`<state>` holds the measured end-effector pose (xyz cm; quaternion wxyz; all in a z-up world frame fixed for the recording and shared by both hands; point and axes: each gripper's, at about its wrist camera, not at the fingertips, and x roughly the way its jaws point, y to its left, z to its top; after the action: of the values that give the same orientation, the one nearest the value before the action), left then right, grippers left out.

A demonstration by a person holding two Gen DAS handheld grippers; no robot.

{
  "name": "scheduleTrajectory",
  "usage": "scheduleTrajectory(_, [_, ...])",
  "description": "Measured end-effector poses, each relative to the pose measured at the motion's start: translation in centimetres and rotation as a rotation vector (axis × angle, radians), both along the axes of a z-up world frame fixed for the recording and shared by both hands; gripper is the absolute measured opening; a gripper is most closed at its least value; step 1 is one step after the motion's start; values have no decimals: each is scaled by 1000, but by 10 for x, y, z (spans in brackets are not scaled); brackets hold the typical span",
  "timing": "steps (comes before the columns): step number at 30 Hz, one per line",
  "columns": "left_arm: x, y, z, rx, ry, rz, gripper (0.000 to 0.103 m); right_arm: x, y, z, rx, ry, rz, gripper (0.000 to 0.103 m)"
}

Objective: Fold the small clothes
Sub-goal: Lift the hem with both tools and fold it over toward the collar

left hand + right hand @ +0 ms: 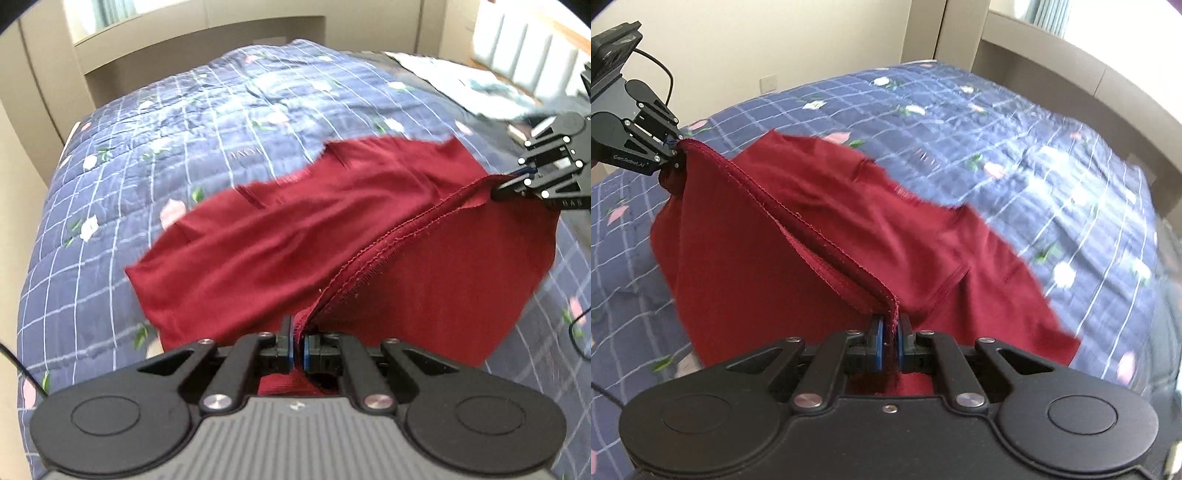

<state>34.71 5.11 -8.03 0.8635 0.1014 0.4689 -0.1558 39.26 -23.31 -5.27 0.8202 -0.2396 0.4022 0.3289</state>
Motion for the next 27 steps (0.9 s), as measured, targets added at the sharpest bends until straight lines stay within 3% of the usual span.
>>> scheduleTrajectory(6, [50,15,4,-36,-24,68,4,55,21,4,-57,-54,6,8])
scheduleTrajectory(16, [130,38,-21,-73,9,184,4,130,45,-18,-83,-69,-54,9])
scheduleTrajectory(27, [179,46,-48,-85,65,205,4,161,44,-51,-79,-14,-73,11])
